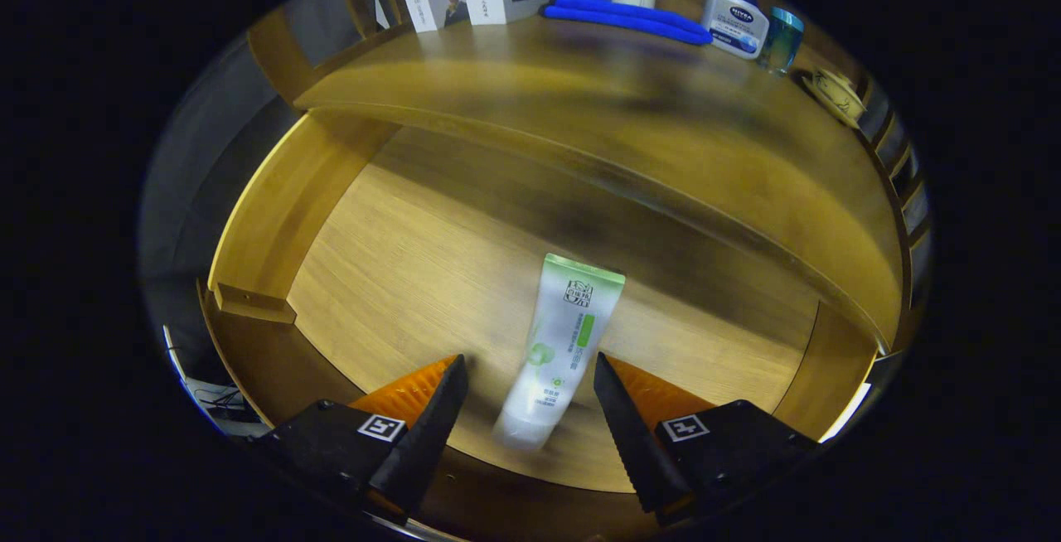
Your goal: Pull open the drawer, take out the items inside it, and place them on the countertop above the cabinet.
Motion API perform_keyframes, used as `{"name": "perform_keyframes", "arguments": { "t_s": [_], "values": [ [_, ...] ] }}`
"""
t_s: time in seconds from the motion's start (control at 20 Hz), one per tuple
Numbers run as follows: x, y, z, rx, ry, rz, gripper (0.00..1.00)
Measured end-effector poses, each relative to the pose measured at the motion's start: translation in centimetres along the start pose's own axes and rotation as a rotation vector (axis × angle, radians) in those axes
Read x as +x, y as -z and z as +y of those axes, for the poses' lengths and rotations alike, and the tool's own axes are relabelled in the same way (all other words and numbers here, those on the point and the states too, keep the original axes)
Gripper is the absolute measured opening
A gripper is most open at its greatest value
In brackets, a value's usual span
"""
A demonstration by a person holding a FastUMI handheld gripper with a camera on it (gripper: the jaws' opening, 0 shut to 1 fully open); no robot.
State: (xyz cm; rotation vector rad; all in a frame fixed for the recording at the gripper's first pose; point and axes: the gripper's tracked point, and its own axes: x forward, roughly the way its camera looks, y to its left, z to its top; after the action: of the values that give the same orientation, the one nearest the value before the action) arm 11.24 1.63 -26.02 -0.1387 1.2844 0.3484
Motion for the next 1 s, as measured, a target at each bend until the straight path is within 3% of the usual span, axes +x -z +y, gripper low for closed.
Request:
{"name": "perform_keyframes", "arguments": {
  "t_s": [0.15,0.25,0.45,0.55,0.6,0.65,0.75,1.0],
  "values": [
    [0.7,0.3,-0.5,-0.010,0.019,0.027,0.89],
    [1.1,0.5,-1.0,-0.024,0.044,0.039,0.77],
    [1.0,0.9,-0.7,-0.003,0.015,0.071,0.51],
    [0.3,0.8,-0.6,-0.040,0.023,0.057,0.50],
    [1.1,1.0,-0.3,-0.075,0.021,0.057,0.41],
    [0.7,0.9,-0.2,-0.094,0.017,0.050,0.41],
    [0.2,0.5,0.6,-0.067,-0.020,0.037,0.27],
    [-0.8,0.8,1.3,-0.069,-0.051,-0.004,0.27]
  ]
}}
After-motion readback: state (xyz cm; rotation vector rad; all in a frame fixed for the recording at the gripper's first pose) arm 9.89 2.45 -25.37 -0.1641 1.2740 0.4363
